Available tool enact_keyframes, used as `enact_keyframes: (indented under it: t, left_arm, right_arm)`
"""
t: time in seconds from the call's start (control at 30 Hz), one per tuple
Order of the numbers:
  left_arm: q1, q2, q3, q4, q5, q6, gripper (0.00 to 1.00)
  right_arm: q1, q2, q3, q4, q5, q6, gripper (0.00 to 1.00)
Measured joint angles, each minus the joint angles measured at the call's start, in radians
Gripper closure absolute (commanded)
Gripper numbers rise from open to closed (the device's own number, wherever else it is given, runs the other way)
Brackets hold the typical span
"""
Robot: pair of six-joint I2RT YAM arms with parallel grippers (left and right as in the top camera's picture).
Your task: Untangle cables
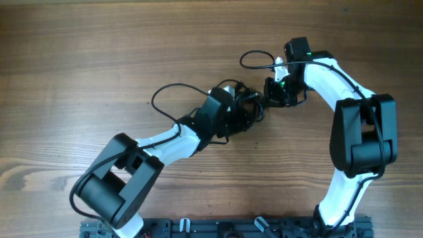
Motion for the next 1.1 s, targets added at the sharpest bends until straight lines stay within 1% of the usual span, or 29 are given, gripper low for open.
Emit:
enact_keyframes:
  t: [0.07,0.13,0.17,0.33,0.4,0.53,0.6,0.67,0.7,0.9,1.1]
  left_arm:
    - [-0.001,0.01,0.0,0.001,-0.006,0.0,0.69]
    - [-0.001,0.013,0.0,0.0,-0.02,0.0,0.78]
    - [-0.003,0.014,0.0,0.001,-0.027,0.003,0.84]
    - [-0.039,0.016,0.0,0.018,-0.129,0.008,0.86]
    - [-0.046,0.017,0.0,0.033,-0.145,0.008,0.96]
    - [-0.046,0.018,0.0,0.053,-0.166,0.01,0.96]
    - [-0.035,0.017,0.0,0.063,-0.154,0.013,0.96]
    - [0.003,-0.006,0.0,0.055,-0.106,0.039,0.96]
    - [0.031,-0.036,-0.002,0.041,-0.076,0.05,0.96]
    - [0.237,-0.365,-0.01,-0.021,0.074,0.075,0.96]
    - [0.382,-0.63,-0.023,-0.051,0.127,0.079,0.96]
  right_arm:
    - [0.0,0.0,-0.001,0.002,0.002,-0.003,0.96]
    - [0.0,0.0,-0.001,0.003,0.002,-0.003,0.96]
    - [0.0,0.0,-0.001,0.005,0.003,-0.003,0.96]
    - [0.002,0.0,-0.001,0.006,0.003,-0.006,0.96]
    - [0.004,0.0,-0.001,0.007,0.005,-0.01,0.96]
    - [0.023,0.0,-0.001,0.013,0.006,-0.017,0.96]
    - [0.027,0.0,-0.001,0.017,0.006,-0.016,0.96]
    - [0.027,0.0,-0.001,0.022,0.005,-0.012,0.96]
    - [0.027,0.0,-0.001,0.026,-0.002,-0.005,0.96]
    - [0.044,-0.003,0.0,0.033,-0.079,0.005,0.96]
    - [0.058,-0.008,0.0,0.033,-0.149,0.005,0.96]
